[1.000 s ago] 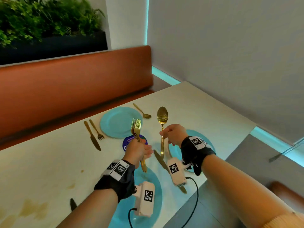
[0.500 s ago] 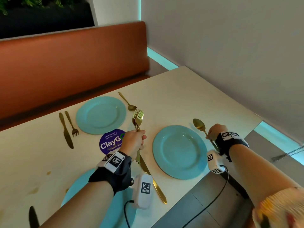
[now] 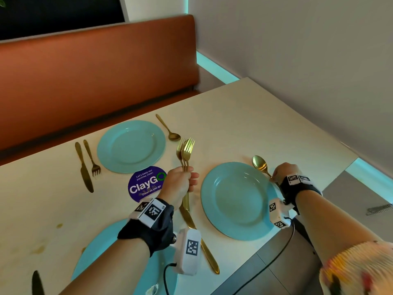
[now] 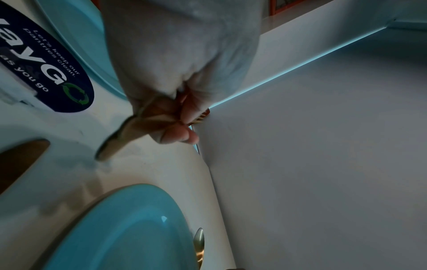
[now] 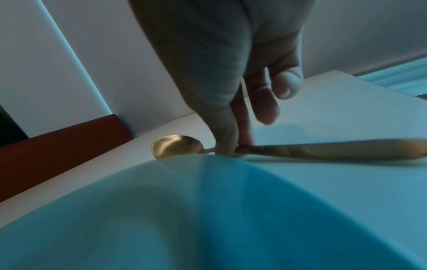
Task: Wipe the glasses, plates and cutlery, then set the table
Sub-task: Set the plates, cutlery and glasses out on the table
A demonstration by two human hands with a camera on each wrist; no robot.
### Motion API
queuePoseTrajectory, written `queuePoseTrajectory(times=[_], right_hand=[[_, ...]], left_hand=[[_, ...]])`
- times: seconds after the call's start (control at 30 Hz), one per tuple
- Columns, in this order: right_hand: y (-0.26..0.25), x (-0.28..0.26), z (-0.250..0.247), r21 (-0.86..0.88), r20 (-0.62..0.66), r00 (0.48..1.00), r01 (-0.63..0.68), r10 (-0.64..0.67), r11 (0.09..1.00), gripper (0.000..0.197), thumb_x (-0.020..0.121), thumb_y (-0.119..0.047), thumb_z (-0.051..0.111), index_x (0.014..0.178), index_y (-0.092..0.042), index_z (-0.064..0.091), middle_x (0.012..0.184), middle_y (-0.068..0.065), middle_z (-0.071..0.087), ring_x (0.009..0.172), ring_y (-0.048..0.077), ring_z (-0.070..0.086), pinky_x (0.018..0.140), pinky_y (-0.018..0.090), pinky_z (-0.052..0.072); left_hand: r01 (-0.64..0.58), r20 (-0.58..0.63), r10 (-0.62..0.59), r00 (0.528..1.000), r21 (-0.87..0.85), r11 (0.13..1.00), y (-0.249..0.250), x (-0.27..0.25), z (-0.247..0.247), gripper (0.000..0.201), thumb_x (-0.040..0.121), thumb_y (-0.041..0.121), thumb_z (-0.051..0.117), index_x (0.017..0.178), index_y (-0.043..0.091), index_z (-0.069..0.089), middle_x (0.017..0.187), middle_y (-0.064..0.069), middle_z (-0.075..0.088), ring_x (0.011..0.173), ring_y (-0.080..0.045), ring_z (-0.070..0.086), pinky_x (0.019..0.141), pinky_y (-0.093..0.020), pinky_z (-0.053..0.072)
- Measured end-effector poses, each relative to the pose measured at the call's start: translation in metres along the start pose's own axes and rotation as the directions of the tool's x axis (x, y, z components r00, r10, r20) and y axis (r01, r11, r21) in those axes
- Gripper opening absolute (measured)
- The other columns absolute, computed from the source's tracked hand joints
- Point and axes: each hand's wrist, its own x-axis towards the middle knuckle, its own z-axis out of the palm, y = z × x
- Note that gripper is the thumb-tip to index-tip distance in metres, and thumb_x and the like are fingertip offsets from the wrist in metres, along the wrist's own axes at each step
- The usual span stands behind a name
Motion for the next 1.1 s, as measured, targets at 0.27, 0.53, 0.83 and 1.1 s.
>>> queuePoseTrajectory(times=[0.27, 0.53, 0.83, 1.1], right_hand=[[-0.003, 0.002, 0.0, 0.027, -0.038, 0.999, 0.001, 0.0, 1.0, 0.015, 0.08, -0.026, 0.063, 0.073, -0.013, 0.067, 0.073, 0.004, 0.065, 0.061, 0.019, 0.056, 0.053, 0.022, 0.043], [-0.079, -0.079, -0.054, 0.449, -0.141, 0.928, 0.37, -0.344, 0.813, 0.021, 0.085, -0.034, 0.062, 0.096, -0.019, 0.073, 0.101, 0.003, 0.071, 0.084, 0.019, 0.064, 0.081, 0.03, 0.053], [-0.14, -0.155, -0.032, 0.757, 0.048, 0.894, 0.259, -0.446, 0.599, 0.022, 0.084, -0.033, 0.065, 0.087, -0.013, 0.072, 0.078, -0.002, 0.067, 0.054, 0.008, 0.049, 0.045, 0.018, 0.038], [-0.147, -0.191, -0.025, 0.866, 0.097, 0.87, 0.166, -0.483, 0.472, 0.014, 0.09, -0.017, 0.057, 0.081, -0.01, 0.065, 0.072, -0.001, 0.061, 0.049, 0.009, 0.045, 0.044, 0.018, 0.036]], left_hand=[[0.01, 0.004, -0.009, 1.0, -0.056, 0.998, -0.006, 0.003, 0.0, 0.022, 0.097, -0.003, 0.036, 0.107, 0.005, 0.054, 0.079, -0.007, 0.062, 0.067, -0.016, 0.059, 0.056, -0.022, 0.049], [0.074, 0.085, -0.064, 0.994, -0.119, 0.99, -0.01, -0.003, 0.003, 0.02, 0.097, 0.001, 0.041, 0.099, 0.009, 0.058, 0.083, -0.008, 0.065, 0.072, -0.019, 0.063, 0.069, -0.031, 0.049], [0.053, 0.095, -0.046, 0.994, -0.08, 0.995, -0.016, -0.021, -0.002, 0.023, 0.098, 0.005, 0.04, 0.093, 0.018, 0.059, 0.098, -0.007, 0.065, 0.078, -0.018, 0.063, 0.071, -0.031, 0.052], [-0.005, 0.126, 0.016, 0.992, -0.083, 0.997, -0.025, -0.045, -0.02, 0.023, 0.097, 0.006, 0.044, 0.105, 0.025, 0.057, 0.102, -0.003, 0.064, 0.088, -0.014, 0.061, 0.082, -0.038, 0.053]])
